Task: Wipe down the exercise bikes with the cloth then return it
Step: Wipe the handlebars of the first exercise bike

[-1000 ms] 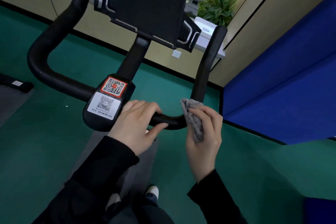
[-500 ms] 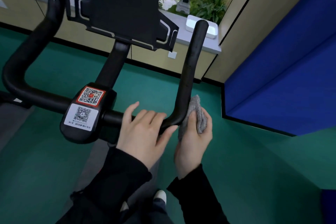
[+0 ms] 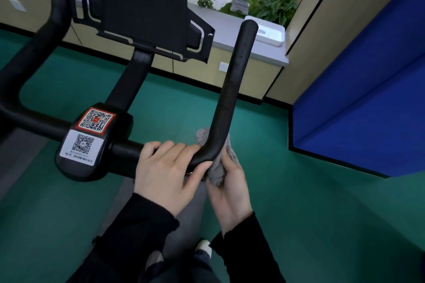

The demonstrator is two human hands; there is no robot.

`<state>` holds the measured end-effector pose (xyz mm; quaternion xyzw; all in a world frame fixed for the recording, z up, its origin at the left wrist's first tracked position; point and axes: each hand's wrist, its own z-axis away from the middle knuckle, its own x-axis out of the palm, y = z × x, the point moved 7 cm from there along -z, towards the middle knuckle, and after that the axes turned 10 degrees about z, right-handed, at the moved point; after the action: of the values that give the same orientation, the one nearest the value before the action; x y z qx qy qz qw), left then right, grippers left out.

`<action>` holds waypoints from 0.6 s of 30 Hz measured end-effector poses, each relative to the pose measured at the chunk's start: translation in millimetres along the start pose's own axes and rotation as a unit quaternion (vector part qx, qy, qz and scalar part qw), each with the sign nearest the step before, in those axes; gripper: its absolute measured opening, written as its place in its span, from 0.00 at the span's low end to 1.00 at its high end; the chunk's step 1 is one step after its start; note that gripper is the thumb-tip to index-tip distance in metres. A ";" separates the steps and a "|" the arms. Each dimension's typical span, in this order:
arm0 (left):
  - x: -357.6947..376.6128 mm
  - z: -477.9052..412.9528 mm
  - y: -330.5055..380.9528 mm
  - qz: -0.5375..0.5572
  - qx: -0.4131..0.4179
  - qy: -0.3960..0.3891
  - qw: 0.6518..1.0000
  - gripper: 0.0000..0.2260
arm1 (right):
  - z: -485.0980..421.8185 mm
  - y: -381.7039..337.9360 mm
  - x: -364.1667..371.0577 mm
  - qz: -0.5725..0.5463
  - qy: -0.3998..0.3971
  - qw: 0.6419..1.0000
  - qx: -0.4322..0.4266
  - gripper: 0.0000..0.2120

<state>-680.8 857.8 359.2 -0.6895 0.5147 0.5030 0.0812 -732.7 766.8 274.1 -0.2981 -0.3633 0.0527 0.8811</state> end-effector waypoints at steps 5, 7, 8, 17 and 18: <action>1.0 0.0 0.2 -0.005 0.002 0.012 1.000 0.13 | 3.9 -11.2 1.7 0.007 -0.045 0.999 -0.018 0.19; 0.9 0.2 0.3 -0.006 0.002 0.016 1.000 0.13 | -0.5 -22.2 3.1 0.016 -0.042 0.998 -0.037 0.17; 0.8 0.2 0.4 -0.006 0.000 0.018 1.000 0.13 | -1.6 -26.4 1.0 0.023 -0.028 0.998 -0.052 0.16; 1.6 -1.5 3.1 -0.010 -0.032 0.013 0.999 0.14 | 1.0 -71.4 -9.7 0.214 0.043 0.930 -0.295 0.08; 1.6 -1.1 3.5 -0.010 -0.035 0.012 0.999 0.14 | 1.4 -76.5 -7.5 0.254 0.050 0.910 -0.325 0.08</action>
<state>-682.9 854.5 359.9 -0.7030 0.4910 0.5116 0.0552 -748.5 702.7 313.4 -0.6526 -0.2276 0.1381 0.7094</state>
